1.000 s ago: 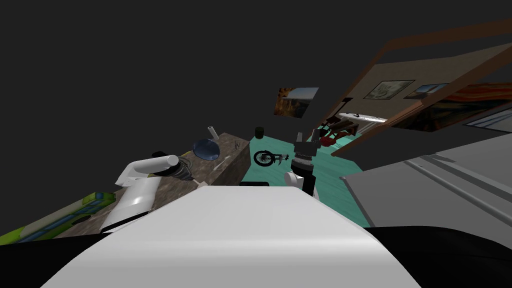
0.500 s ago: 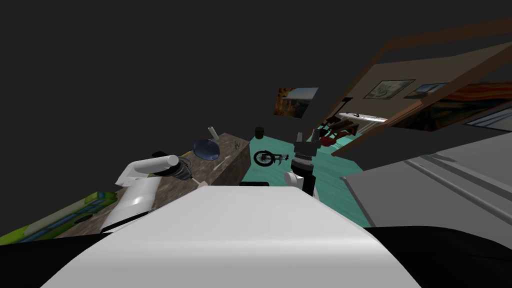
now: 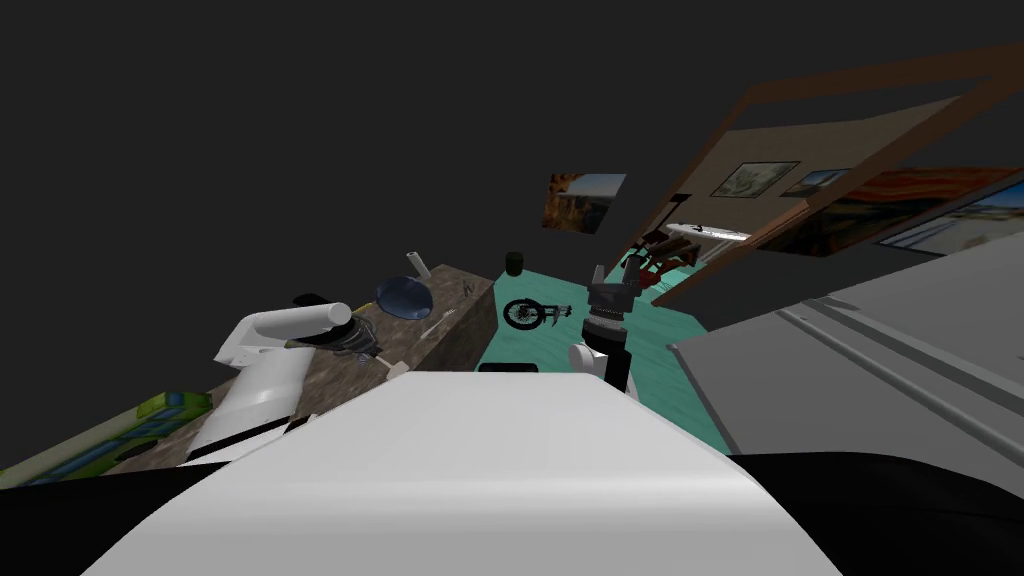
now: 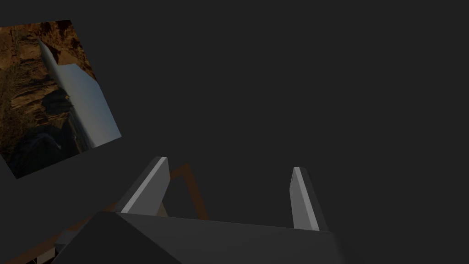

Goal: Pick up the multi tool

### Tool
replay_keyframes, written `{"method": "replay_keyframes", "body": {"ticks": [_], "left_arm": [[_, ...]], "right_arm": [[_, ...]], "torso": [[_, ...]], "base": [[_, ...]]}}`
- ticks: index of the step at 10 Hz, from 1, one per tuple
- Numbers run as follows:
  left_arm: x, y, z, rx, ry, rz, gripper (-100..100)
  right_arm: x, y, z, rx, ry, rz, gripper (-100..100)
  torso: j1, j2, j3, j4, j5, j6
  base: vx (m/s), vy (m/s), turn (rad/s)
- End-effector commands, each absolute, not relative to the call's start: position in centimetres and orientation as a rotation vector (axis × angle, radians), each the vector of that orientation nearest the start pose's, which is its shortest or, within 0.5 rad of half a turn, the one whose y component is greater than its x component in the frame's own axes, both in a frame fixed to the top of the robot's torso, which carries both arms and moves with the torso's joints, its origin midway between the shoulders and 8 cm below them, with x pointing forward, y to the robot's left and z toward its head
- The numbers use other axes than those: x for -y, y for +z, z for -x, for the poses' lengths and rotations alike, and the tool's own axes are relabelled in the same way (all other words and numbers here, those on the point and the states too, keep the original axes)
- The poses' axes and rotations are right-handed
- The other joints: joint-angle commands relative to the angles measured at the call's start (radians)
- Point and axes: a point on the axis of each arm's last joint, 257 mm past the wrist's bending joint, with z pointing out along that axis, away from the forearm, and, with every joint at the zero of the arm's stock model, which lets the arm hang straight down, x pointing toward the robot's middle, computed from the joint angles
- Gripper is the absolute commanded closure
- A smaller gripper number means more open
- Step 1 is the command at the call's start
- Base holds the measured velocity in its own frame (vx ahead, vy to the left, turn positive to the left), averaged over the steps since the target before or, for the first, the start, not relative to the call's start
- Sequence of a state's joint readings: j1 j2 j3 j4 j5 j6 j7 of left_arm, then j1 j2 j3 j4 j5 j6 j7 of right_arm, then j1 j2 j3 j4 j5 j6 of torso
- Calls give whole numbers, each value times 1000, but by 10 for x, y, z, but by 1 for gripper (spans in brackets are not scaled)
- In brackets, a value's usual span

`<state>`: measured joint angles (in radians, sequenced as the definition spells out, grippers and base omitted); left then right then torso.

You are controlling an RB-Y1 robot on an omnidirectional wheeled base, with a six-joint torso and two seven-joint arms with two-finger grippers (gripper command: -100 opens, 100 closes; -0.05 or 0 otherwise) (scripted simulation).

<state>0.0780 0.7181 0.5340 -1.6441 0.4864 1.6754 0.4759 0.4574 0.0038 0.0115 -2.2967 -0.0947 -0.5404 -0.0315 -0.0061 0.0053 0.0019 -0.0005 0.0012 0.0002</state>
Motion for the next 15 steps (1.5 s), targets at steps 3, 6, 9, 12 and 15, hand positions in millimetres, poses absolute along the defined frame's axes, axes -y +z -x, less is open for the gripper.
{"method": "replay_keyframes", "body": {"ticks": [3, 6, 9, 12, 15], "left_arm": [[-618, -271, -273, -943, -14, 2591, -100], [-635, -248, -274, -960, 39, 2519, -100], [-615, -263, -274, -971, -9, 2572, -100], [-590, -293, -271, -978, -67, 2658, -100], [-571, -319, -264, -972, -100, 2733, -100]], "right_arm": [[281, 52, -334, -473, 1438, -653, 0], [281, 52, -334, -473, 1438, -653, 0], [282, 52, -334, -474, 1438, -654, 0], [282, 52, -334, -474, 1437, -654, 0], [282, 52, -334, -474, 1437, -653, 0]], "torso": [[1, 6, 4, 1, 0, 0], [1, 9, 5, 2, 0, -1], [11, -1, 0, 1, 2, -3], [17, -19, -11, -4, 4, -2], [17, -19, -11, -4, 4, -2]], "base": [[-203, -75, -167], [-226, -87, -174], [-33, 41, 40], [196, 100, 220], [173, 108, 185]]}}
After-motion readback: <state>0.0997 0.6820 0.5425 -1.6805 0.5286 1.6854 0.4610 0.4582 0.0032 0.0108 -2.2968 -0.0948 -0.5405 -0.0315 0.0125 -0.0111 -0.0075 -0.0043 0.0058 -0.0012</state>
